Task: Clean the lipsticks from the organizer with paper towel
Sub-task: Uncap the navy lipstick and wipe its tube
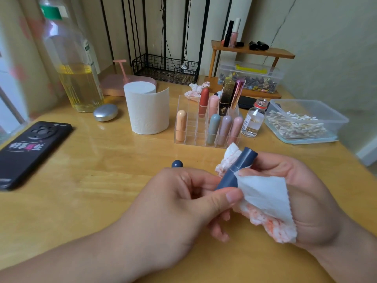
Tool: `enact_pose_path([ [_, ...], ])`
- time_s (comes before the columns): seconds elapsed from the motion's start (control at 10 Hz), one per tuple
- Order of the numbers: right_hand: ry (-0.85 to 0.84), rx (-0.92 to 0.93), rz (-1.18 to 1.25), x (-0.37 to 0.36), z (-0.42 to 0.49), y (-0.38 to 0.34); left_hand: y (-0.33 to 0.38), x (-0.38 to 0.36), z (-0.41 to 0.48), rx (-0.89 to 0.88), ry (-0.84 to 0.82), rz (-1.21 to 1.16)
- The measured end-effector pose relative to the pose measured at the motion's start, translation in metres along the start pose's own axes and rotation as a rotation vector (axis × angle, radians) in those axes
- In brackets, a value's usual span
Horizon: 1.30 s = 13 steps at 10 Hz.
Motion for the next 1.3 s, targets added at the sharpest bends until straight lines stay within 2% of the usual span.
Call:
enact_pose_path([
  [0.1,0.044,0.039,-0.005,-0.002,-0.002,-0.004,0.009,0.010,-0.004,-0.043,0.127,0.047],
  [0.2,0.013,0.030,0.011,-0.007,-0.003,-0.008,0.002,0.014,0.001,-0.004,0.093,-0.028],
  [0.3,-0.061,0.041,-0.014,-0.010,-0.005,-0.012,-0.004,-0.014,0.002,0.123,-0.261,-0.253],
  [0.4,-0.146,0.047,0.101,-0.019,-0.005,-0.013,-0.007,-0.031,-0.004,0.201,-0.423,-0.379],
  [0.6,-0.014,0.063,-0.024,-0.006,-0.004,-0.011,0.002,-0.006,-0.003,0.005,-0.085,0.038],
  [0.7,0.011,0.094,-0.090,-0.005,-0.008,-0.019,0.014,0.001,-0.009,-0.060,0.024,0.108],
  [0.8,0.042,0.105,-0.160,0.001,-0.010,-0.022,0.016,0.000,-0.008,-0.059,-0.012,0.081],
  [0.9,0.004,0.129,-0.178,-0.002,-0.010,-0.026,0.017,-0.001,-0.007,-0.055,-0.057,0.087],
  [1.1,0.051,0.192,-0.304,-0.005,-0.011,-0.033,0.015,0.004,-0.009,-0.083,-0.027,0.237],
  [1.2,0.082,0.200,-0.346,-0.004,-0.012,-0.033,0.034,0.006,-0.014,-0.272,0.033,0.579],
  [1.3,0.061,0.227,-0.353,-0.009,-0.013,-0.036,0.050,0.001,-0.019,-0.430,0.033,0.815],
])
Point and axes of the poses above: each hand's wrist, its own z-axis towards the middle knuckle, its own x-axis out of the back of the hand, y = z × x, the point moved 10 cm from there along z, towards the middle knuckle, and after that the axes turned 4 degrees about -z, right-handed, at the moved point
